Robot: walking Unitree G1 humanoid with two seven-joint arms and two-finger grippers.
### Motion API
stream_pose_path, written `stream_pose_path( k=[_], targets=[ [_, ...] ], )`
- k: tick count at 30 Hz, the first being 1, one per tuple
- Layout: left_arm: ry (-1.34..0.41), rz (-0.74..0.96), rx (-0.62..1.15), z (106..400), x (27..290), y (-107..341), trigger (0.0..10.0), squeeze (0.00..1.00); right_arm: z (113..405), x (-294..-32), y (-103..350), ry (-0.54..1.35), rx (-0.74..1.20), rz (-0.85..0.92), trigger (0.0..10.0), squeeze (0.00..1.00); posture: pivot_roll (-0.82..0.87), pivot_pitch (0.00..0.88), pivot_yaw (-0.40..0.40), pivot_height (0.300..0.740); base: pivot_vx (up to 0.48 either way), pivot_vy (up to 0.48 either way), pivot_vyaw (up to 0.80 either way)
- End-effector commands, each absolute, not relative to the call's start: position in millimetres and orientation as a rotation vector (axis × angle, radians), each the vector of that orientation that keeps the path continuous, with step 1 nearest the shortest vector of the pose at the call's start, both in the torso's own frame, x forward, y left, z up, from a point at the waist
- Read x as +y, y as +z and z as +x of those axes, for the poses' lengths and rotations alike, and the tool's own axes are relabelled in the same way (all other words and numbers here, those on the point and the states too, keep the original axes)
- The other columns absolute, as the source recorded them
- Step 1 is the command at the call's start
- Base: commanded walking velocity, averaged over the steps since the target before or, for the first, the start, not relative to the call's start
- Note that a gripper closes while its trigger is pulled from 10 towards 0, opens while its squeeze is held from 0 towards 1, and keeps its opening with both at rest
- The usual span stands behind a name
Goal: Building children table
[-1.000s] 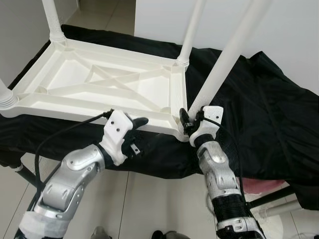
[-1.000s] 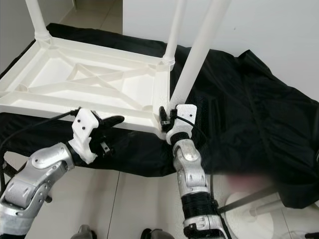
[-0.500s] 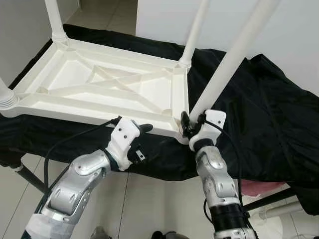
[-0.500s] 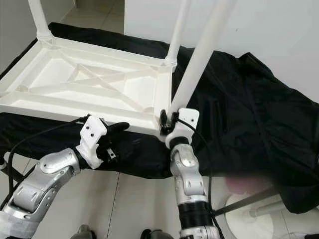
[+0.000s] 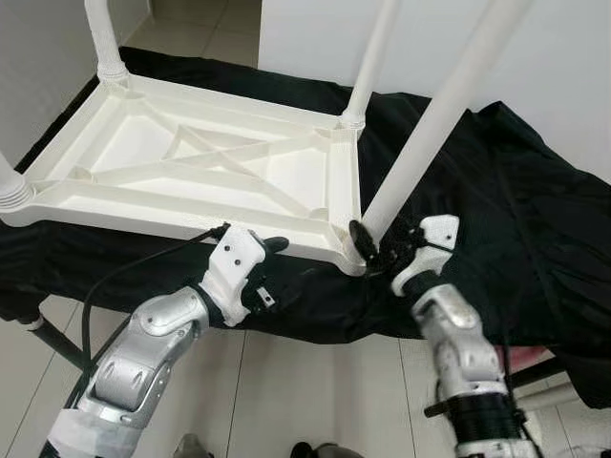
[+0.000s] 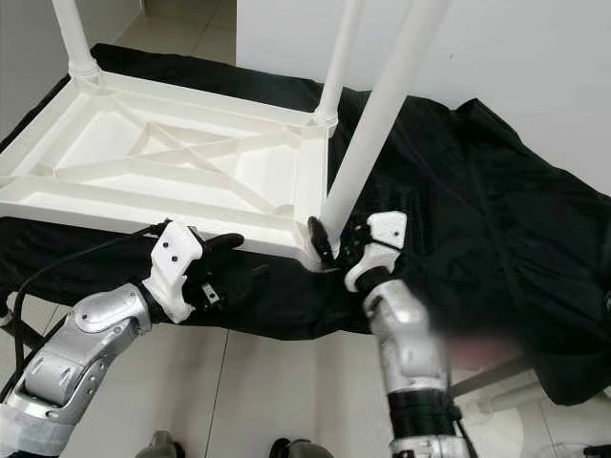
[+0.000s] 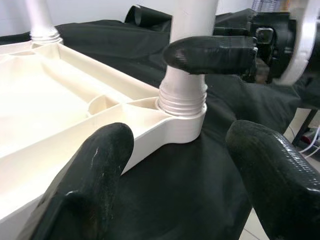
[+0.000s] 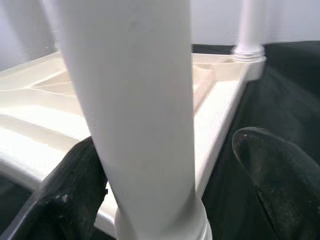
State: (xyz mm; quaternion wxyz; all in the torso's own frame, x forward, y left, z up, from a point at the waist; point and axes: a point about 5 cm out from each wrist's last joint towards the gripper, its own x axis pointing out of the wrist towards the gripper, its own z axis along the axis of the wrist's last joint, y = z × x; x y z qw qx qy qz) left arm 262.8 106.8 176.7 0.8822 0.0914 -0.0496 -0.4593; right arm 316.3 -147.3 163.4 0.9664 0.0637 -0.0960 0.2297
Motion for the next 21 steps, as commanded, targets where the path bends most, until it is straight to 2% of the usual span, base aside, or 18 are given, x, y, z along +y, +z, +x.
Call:
stream_pose_path(
  k=[1,7,11,12,13,14,21],
  targets=[
    [-0.963,0.197,-0.103,261.8,105.3,175.6,10.0,0.0,317.5,-150.3,160.0,0.506,-0.177,0.125,10.0,0.0,0.07,0.148,-0.124,0.74,0.0,0.0,0.0],
    [-0.962,0.196,-0.103,262.0,105.2,177.0,10.0,0.0,336.3,-146.7,163.7,0.724,-0.136,-0.003,10.0,0.0,0.08,0.15,-0.115,0.74,0.0,0.0,0.0],
    [-0.961,0.197,-0.103,262.6,105.0,176.9,10.0,0.0,338.6,-145.9,162.9,0.746,-0.125,-0.025,10.0,0.0,0.08,0.141,-0.118,0.74,0.0,0.0,0.0],
    [-0.965,0.196,-0.107,262.8,105.1,178.1,10.0,0.0,342.2,-145.0,162.5,0.77,-0.116,-0.041,4.5,0.0,0.08,0.137,-0.111,0.74,0.0,0.0,0.0],
    [-0.965,0.196,-0.107,262.8,105.1,178.1,10.0,0.0,342.2,-145.0,162.5,0.77,-0.116,-0.041,4.5,0.0,0.08,0.137,-0.111,0.74,0.0,0.0,0.0],
    [-0.967,0.204,-0.113,263.8,104.6,179.6,10.0,0.0,345.2,-145.1,161.9,0.782,-0.107,-0.046,0.0,0.0,0.09,0.127,-0.112,0.74,0.0,0.0,0.0],
    [-0.959,0.221,-0.13,270.2,106.3,184.0,10.0,0.0,344.1,-146.2,152.3,0.818,-0.069,-0.059,0.0,0.0,0.09,0.112,-0.11,0.74,0.0,0.0,0.0]
  ],
)
